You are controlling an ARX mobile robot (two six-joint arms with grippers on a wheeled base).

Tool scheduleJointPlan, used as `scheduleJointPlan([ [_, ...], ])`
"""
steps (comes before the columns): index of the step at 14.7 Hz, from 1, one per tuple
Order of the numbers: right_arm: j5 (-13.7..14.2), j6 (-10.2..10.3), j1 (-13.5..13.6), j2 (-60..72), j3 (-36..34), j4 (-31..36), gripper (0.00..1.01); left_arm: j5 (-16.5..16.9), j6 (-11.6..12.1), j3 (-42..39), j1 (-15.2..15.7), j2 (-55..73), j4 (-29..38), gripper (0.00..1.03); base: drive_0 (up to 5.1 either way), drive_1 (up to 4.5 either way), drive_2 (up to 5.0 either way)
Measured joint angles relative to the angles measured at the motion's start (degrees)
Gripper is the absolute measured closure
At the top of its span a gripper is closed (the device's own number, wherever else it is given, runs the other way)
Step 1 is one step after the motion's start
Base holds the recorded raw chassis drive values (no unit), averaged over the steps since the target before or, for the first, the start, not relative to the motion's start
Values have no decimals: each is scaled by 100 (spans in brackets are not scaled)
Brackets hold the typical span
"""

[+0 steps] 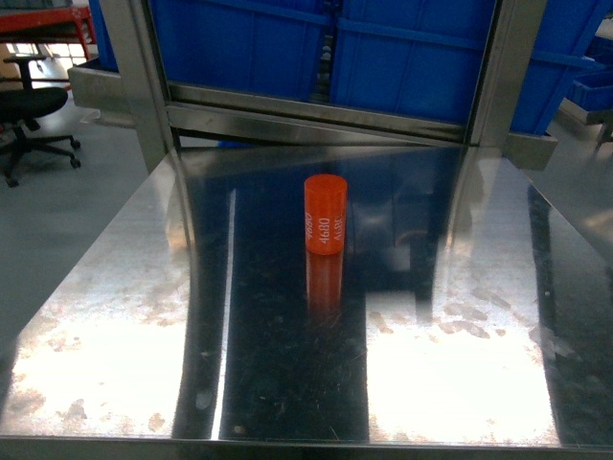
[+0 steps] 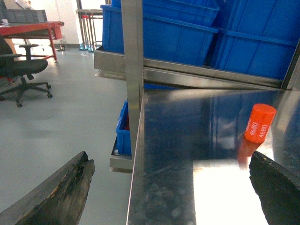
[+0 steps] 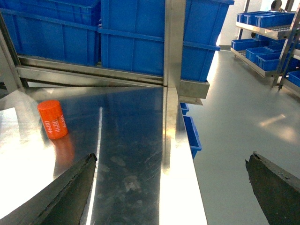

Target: Pick capacitor and pack into box

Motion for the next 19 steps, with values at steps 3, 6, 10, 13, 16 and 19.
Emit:
scheduleJointPlan([
  [3, -4, 0, 0, 0, 0, 4, 3, -308, -125, 142, 170, 1429, 1329, 5, 0, 0, 0],
  [6, 0, 0, 0, 0, 0, -4, 3, 450, -136, 1036, 103, 4868, 4242, 5, 0, 0, 0],
  [10, 0, 2, 0, 0, 0, -2, 3, 236, -155, 3528, -1217, 8961, 5672, 5, 0, 0, 0],
  [13, 0, 0, 0, 0, 0, -2, 3, 17, -155, 5504, -2044, 10990, 5082, 5, 0, 0, 0],
  [16, 0, 2, 0, 0, 0, -2, 3, -31, -170, 6629, -2361, 11956, 4653, 5, 0, 0, 0],
  [19, 0, 0, 0, 0, 0, -2, 3, -138, -223, 7023, -2382, 12673, 4472, 5, 0, 0, 0],
])
